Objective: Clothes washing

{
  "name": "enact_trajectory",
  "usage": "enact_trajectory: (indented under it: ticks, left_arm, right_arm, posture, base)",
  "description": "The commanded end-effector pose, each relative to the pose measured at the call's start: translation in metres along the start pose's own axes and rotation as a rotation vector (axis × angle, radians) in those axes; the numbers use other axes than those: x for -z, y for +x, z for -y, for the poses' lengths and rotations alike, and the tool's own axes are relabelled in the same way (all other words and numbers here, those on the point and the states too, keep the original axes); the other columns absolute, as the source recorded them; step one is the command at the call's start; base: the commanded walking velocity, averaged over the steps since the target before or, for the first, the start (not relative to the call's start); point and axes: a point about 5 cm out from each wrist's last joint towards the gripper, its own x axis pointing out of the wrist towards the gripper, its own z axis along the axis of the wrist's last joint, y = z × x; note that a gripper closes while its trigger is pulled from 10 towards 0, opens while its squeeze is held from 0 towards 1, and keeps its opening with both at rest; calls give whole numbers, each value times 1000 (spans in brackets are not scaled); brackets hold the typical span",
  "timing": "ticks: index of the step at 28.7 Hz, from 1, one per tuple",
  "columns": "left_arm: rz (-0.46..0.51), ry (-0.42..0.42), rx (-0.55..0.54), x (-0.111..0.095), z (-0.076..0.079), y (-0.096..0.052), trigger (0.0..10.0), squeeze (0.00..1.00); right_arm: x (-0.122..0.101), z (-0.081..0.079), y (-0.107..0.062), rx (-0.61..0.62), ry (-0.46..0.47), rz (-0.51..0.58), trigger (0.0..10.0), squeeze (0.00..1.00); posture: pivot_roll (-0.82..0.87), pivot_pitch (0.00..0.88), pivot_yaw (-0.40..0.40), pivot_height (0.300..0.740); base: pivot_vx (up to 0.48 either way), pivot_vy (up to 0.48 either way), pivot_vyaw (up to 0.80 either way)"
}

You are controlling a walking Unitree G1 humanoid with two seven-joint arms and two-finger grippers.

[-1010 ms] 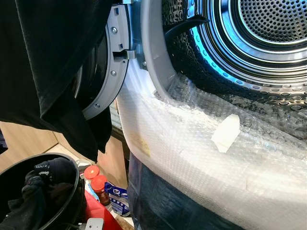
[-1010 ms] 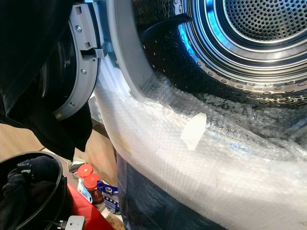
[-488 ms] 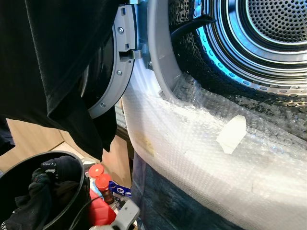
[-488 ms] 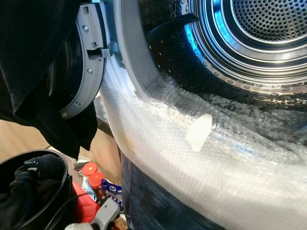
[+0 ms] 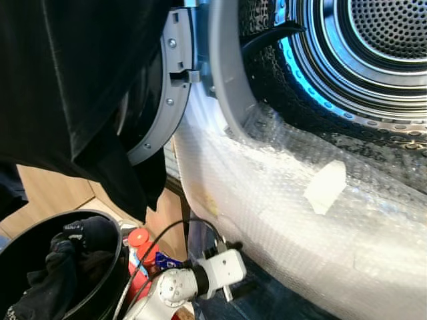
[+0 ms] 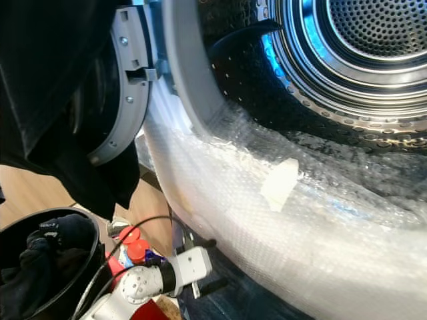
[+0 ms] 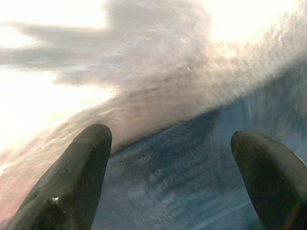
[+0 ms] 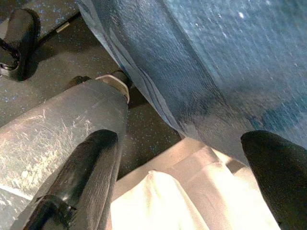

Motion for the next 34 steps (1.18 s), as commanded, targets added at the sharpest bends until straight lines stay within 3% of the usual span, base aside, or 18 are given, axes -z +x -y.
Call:
enact_trajectory:
  ticks: [1,3,4,5,7,11,12,14,16,17,18,20,28,34]
  left_arm:
    - [-7,-72,-35,-11,-8,-10,10000,0]
    - [-136,-54,-20,-8,-5,-27,10000,0]
    - [-190,-88,-59,-8,-6,-36,10000,0]
    - [-190,-88,-59,-8,-6,-36,10000,0]
    - [-213,-165,-125,-11,-7,-48,10000,0]
    - [-304,-337,-384,-5,-16,-76,10000,0]
    - [-369,-420,-482,1,-17,-91,10000,0]
    - [-387,-434,-516,3,-19,-96,10000,0]
    - [-417,-444,-819,9,-45,-132,10000,0]
    - [-417,-444,-819,9,-45,-132,10000,0]
    - [-424,-435,-942,10,-57,-148,10000,0]
    - [-461,-435,-1057,17,-66,-168,10000,0]
    - [-456,-593,-1262,34,-76,-199,10000,0]
    - [-462,-634,-1418,47,-78,-221,10000,0]
  right_arm:
    - [3,-4,0,-12,-3,-3,10000,0]
    - [3,-5,1,-15,-11,-4,10000,0]
    - [2,-5,1,-17,-17,-5,10000,0]
    - [2,-5,1,-17,-17,-5,10000,0]
    - [2,-6,0,-20,-26,-5,10000,0]
    - [2,-6,0,-22,-35,-7,10000,0]
    - [1,-6,0,-23,-43,-8,10000,0]
    - [1,-6,0,-23,-44,-8,10000,0]
    - [0,-5,0,-21,-44,-2,10000,0]
    - [0,-5,0,-21,-44,-2,10000,0]
    - [0,-5,0,-20,-46,-1,10000,0]
    - [0,-5,0,-19,-53,-1,10000,0]
    - [-1,-6,0,-14,-54,7,10000,0]
    - [-1,-7,1,-15,-48,11,10000,0]
  posture:
    - [147,0,28,740]
    - [147,0,28,740]
    - [147,0,28,740]
    - [147,0,28,740]
    - [147,0,28,740]
    - [179,0,27,740]
    - [184,0,26,740]
    - [186,0,24,740]
    - [198,0,20,740]
    - [198,0,20,740]
    - [198,0,20,740]
    - [206,0,15,740]
    - [210,0,15,740]
    - [208,0,22,740]
  base:
    - [0,0,0]
    - [0,0,0]
    - [0,0,0]
    - [0,0,0]
    - [0,0,0]
    - [0,0,0]
    - [0,0,0]
    - [0,0,0]
    - [0,0,0]
    - [0,0,0]
    - [0,0,0]
    - [0,0,0]
    - [0,0,0]
    - [0,0,0]
